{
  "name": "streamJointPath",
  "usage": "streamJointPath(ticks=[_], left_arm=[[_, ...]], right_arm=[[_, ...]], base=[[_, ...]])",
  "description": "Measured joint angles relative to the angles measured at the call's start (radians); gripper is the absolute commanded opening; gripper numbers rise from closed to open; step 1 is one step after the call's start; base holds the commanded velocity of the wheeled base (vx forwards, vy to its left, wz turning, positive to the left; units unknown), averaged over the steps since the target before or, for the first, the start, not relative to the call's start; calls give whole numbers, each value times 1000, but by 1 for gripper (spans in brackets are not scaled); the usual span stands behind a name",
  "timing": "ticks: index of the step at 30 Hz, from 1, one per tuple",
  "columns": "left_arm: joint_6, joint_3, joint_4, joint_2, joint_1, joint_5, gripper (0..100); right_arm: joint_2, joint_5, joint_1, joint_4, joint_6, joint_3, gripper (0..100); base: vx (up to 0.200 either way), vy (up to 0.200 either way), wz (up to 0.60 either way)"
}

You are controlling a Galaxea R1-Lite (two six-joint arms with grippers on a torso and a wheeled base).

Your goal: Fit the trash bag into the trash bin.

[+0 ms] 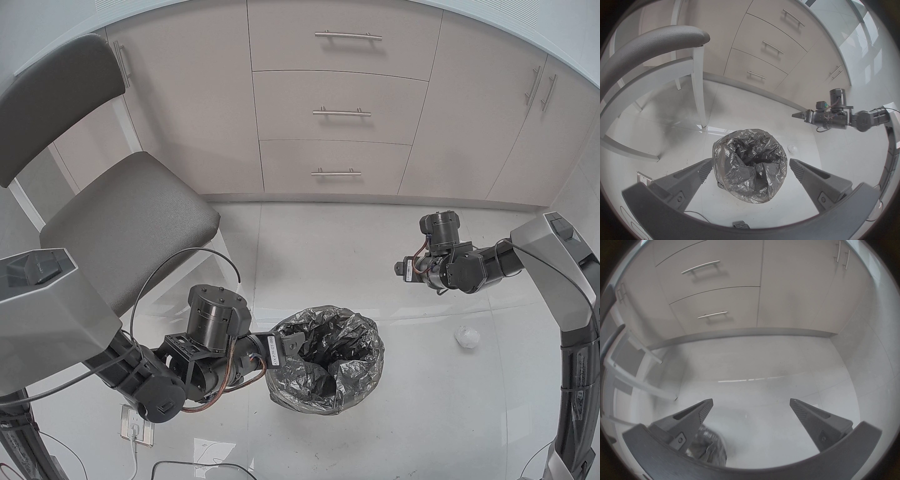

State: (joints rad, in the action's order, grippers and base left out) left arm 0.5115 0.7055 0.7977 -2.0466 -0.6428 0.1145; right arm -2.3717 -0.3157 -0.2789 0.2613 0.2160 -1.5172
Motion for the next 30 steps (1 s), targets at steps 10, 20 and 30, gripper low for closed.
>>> streamJointPath(ticks=[10, 20, 30], left_arm=[[-1, 1, 11, -17, 1, 0, 100], [-1, -3, 68, -56, 1, 3, 100], [0, -3, 76, -87, 1, 3, 100]], right_arm=[[-248, -10, 111, -5, -32, -380, 100], [-548, -102, 215, -69, -75, -479, 100], [-700, -147, 286, -203, -59, -483, 100]], base=[[0, 0, 0], [0, 0, 0], [0, 0, 0]])
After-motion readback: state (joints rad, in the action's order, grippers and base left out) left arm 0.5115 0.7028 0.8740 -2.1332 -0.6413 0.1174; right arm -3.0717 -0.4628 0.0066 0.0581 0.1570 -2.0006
